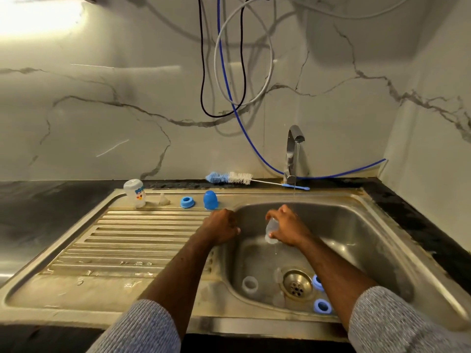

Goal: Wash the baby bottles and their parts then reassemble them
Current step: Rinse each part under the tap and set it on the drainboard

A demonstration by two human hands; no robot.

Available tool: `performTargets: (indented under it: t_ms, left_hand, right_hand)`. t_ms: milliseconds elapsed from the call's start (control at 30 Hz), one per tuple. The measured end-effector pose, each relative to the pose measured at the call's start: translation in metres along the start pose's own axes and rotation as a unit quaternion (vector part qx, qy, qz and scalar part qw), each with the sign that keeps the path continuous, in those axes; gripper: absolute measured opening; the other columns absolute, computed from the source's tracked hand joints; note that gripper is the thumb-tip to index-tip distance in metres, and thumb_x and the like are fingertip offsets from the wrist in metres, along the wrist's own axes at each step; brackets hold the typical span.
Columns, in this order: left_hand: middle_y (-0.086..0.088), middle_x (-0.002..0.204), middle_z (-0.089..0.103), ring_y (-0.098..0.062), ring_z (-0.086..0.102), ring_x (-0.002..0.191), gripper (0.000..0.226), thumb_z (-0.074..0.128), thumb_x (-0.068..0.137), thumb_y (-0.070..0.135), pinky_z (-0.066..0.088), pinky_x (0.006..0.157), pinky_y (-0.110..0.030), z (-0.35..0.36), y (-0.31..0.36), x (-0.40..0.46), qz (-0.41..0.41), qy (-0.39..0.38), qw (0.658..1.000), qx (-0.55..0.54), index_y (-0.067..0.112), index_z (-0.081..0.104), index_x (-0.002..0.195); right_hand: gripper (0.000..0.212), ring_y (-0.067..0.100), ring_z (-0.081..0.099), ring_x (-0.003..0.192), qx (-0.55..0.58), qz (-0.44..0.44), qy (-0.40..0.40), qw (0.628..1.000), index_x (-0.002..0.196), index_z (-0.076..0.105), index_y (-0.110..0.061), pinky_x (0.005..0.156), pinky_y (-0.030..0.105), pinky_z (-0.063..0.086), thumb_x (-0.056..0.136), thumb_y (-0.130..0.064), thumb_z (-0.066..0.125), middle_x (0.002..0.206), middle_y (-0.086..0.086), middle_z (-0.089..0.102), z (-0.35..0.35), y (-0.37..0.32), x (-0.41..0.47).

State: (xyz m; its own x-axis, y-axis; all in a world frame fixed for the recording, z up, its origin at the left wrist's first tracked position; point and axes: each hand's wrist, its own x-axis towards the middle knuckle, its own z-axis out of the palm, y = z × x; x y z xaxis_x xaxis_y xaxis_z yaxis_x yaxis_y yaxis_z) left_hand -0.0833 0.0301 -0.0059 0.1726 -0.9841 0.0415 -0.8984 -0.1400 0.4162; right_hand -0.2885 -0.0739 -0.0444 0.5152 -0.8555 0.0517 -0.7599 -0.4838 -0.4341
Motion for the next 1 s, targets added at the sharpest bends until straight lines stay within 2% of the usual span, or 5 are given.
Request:
performTargets:
  t_ms: [167, 367, 533, 700, 1000]
  left_hand:
    - [-0.003, 0.116, 0.065, -0.017, 0.06, 0.106, 0.026, 0.071, 0.092, 0.03, 0.053, 0.098, -0.04, -0.008, -0.02, -0.004, -0.012, 0.001, 1.0, 0.007, 0.02, 0.064, 0.115]
    - [-0.003, 0.124, 0.063, -0.017, 0.059, 0.112, 0.031, 0.069, 0.094, 0.029, 0.051, 0.1, -0.038, -0.034, -0.065, -0.011, -0.027, 0.022, 0.999, 0.018, 0.019, 0.063, 0.122]
    - [-0.002, 0.123, 0.064, -0.018, 0.059, 0.113, 0.033, 0.071, 0.093, 0.033, 0.051, 0.1, -0.04, -0.063, -0.112, -0.024, -0.055, 0.043, 0.997, 0.012, 0.019, 0.063, 0.122]
    - [-0.003, 0.121, 0.065, -0.018, 0.063, 0.108, 0.031, 0.072, 0.092, 0.03, 0.054, 0.098, -0.04, -0.096, -0.175, -0.047, -0.093, 0.076, 0.993, -0.012, 0.017, 0.064, 0.119]
    - [-0.007, 0.112, 0.07, -0.02, 0.066, 0.101, 0.023, 0.074, 0.091, 0.024, 0.055, 0.093, -0.038, -0.137, -0.27, -0.084, -0.168, 0.148, 0.974, -0.02, 0.011, 0.07, 0.11]
  right_hand:
    - [0.054, 0.029, 0.051, 0.123, 0.004, -0.02, -0.051, 0.999, 0.13, 0.046, -0.039, 0.096, 0.043, 0.052, 0.087, -0.021, 0.073, 0.136, 0.005, 0.046, 0.006, -0.019, 0.004]
    - [0.058, 0.016, 0.052, 0.103, 0.086, -0.022, 0.078, 0.993, 0.115, 0.041, -0.038, 0.081, 0.034, 0.049, 0.075, -0.029, 0.081, 0.123, 0.0, 0.053, 0.001, -0.066, 0.012]
    - [0.062, 0.022, 0.055, 0.114, 0.132, -0.101, 0.179, 0.97, 0.132, 0.05, -0.036, 0.086, 0.029, 0.046, 0.077, -0.031, 0.079, 0.132, -0.001, 0.052, 0.013, -0.132, 0.028]
    - [0.071, 0.02, 0.058, 0.112, 0.203, -0.15, 0.147, 0.957, 0.135, 0.05, -0.022, 0.092, 0.031, 0.05, 0.075, -0.032, 0.085, 0.128, 0.001, 0.06, 0.04, -0.214, 0.055]
    - [0.069, 0.024, 0.061, 0.113, 0.246, -0.16, 0.037, 0.955, 0.131, 0.055, -0.017, 0.098, 0.042, 0.052, 0.072, -0.022, 0.09, 0.128, 0.005, 0.064, 0.096, -0.333, 0.09]
